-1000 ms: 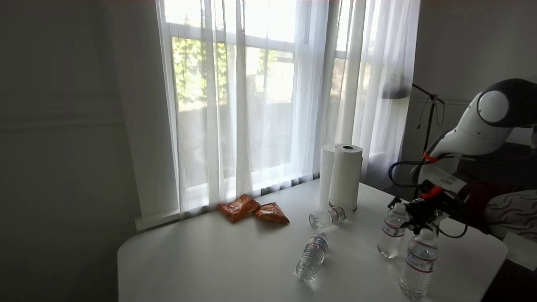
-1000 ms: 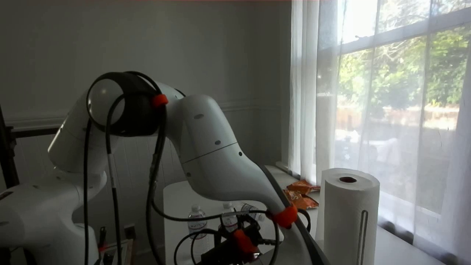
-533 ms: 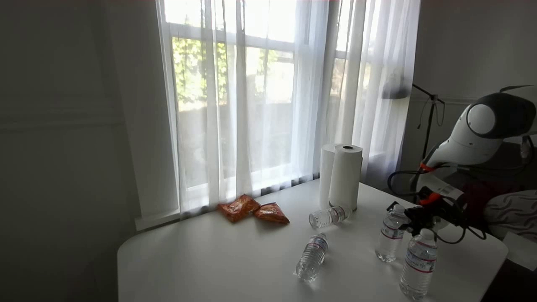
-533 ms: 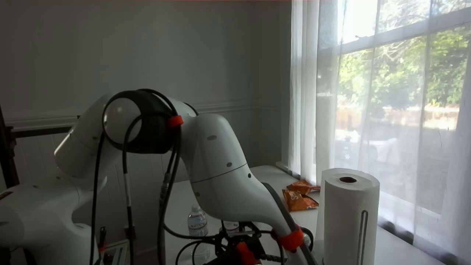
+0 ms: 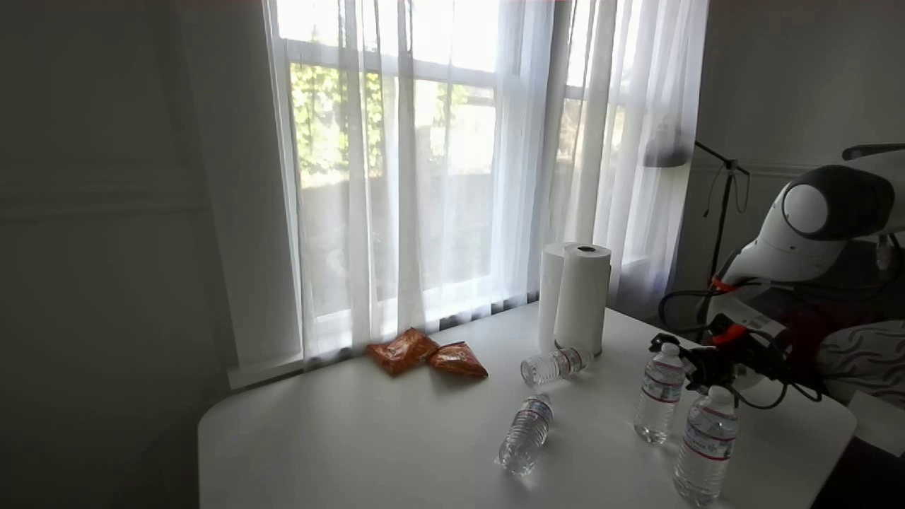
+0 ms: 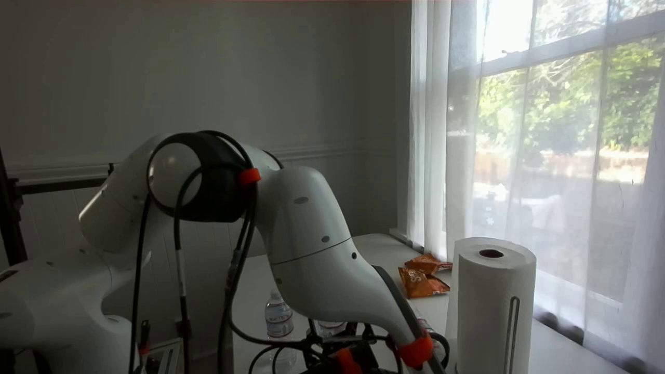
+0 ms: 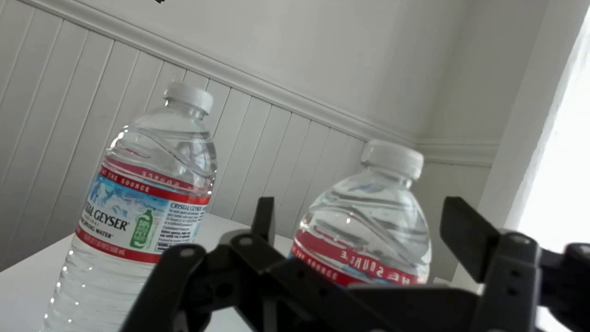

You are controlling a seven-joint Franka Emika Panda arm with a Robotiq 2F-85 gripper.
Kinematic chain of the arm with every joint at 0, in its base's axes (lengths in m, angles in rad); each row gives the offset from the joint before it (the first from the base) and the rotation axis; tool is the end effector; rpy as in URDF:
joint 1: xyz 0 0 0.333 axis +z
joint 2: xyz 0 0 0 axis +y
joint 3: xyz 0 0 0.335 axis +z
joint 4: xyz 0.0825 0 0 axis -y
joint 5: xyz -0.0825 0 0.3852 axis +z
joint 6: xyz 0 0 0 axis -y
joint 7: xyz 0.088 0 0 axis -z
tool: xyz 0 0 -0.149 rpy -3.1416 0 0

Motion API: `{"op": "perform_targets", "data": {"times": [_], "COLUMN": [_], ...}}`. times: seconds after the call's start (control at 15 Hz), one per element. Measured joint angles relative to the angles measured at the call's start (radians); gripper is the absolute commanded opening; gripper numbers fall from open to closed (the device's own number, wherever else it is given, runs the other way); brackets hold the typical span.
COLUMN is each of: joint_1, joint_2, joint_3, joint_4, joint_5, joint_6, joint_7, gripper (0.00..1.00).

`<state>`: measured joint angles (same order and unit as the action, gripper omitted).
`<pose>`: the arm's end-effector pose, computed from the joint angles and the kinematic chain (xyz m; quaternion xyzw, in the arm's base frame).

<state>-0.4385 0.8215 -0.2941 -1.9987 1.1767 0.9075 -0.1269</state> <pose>0.4209 -0.1642 0.1414 -0.4658 0.3560 0.4271 0.6884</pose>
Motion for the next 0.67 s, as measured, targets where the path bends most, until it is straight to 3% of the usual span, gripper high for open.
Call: {"op": "perform_targets", "data": {"times": [0.33, 0.67], "joint_1": [0.026, 0.097], "joint_2": [-0.046, -0.155], "joint_3": [-0.030, -0.094], "joint_4": [-0.004, -0.055], "joint_5": [0.000, -0.003], "joint_6": [-0.006, 0.055], "joint_7": [0.051, 0.194], "gripper": [1.00, 1.00]}}
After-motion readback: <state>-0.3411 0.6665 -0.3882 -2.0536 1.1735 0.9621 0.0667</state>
